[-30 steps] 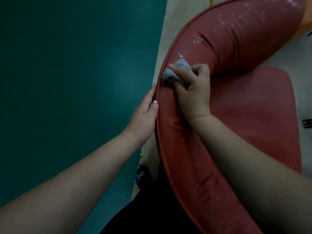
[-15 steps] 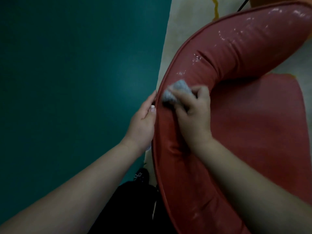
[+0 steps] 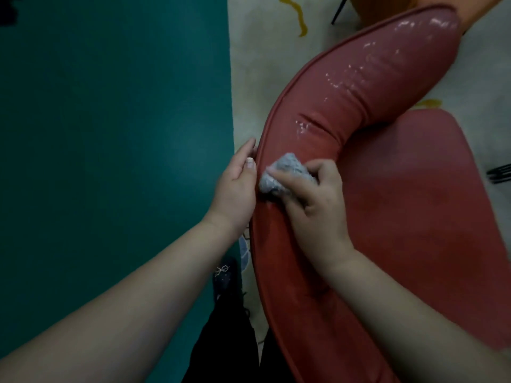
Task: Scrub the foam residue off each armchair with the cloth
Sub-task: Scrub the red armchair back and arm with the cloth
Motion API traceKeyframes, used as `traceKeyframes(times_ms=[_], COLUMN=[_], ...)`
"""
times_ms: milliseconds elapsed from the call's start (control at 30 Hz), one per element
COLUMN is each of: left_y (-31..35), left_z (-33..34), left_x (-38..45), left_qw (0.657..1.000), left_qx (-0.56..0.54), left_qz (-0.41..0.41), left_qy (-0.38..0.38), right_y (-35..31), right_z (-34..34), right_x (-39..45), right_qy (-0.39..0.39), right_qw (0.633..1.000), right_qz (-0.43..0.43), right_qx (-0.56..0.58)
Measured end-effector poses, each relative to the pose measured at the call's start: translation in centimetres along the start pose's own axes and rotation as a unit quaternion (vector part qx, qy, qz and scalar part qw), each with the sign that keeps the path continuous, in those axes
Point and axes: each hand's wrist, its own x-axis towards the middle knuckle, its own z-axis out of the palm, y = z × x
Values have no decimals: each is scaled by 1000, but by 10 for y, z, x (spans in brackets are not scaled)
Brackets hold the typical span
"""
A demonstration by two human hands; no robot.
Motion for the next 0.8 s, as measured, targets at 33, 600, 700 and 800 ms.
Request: traceKeyframes(times_ms=[33,600,700,800], left_y=[1,0,5,13], left_z=[-3,-14,-8,-1], left_x=[7,55,68,80], left_qw=[1000,983,985,988], left_qx=[-4,24,41,44], left_qz=[-2,23,23,19], left_qy=[-15,-182,-166,-146], right_y=[1,37,44,31], right_z=[-1,7,11,15], right_x=[3,100,110,59], right_qy=[-10,144,157,130], right_qw=[1000,978,973,983], right_qz=[-7,143,171,130], right_qx=[-11,-54,-6,29])
